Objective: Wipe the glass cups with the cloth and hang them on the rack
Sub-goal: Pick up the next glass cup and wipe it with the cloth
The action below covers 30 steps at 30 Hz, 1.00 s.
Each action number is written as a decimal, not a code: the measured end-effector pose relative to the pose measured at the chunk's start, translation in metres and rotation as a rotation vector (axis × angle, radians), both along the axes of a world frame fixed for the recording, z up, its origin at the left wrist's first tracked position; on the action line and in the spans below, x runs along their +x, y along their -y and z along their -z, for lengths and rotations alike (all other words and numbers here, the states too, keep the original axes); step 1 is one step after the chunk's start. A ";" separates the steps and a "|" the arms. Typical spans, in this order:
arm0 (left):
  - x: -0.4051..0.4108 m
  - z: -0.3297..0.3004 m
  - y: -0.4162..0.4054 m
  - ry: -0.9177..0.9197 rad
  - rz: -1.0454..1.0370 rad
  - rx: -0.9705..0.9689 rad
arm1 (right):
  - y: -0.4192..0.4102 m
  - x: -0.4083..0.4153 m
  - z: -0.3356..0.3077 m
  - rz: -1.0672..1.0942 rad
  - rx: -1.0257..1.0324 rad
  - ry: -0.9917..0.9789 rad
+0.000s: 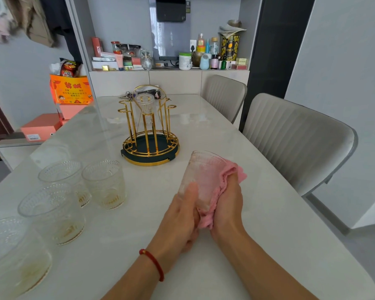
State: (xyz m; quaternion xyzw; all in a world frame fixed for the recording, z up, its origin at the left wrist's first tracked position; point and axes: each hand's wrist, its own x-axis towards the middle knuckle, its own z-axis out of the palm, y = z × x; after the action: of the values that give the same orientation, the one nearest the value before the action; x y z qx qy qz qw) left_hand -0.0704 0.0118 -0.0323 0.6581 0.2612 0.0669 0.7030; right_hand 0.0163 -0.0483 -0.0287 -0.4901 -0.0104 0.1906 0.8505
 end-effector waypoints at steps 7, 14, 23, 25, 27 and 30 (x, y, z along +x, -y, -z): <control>0.003 -0.001 -0.006 -0.089 0.083 -0.196 | 0.000 0.002 0.001 -0.040 0.042 -0.037; 0.005 0.002 0.000 -0.022 0.005 -0.133 | 0.000 0.003 0.002 -0.005 0.058 0.000; -0.007 -0.005 -0.029 0.023 0.244 -0.411 | 0.005 0.008 -0.001 -0.045 0.098 -0.027; -0.006 -0.005 -0.027 0.085 0.149 -0.277 | 0.010 0.012 -0.004 -0.056 0.167 -0.007; -0.004 -0.003 -0.029 0.154 0.045 -0.208 | 0.015 0.018 -0.006 -0.063 0.208 0.027; -0.001 0.000 -0.034 0.237 -0.033 -0.153 | 0.020 0.020 -0.009 -0.110 0.179 0.060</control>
State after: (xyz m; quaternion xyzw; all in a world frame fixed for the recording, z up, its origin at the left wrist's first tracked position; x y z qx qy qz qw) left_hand -0.0718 0.0461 -0.0326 0.5855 0.1915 0.1359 0.7759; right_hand 0.0367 -0.0684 -0.0195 -0.4163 -0.0800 0.2204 0.8785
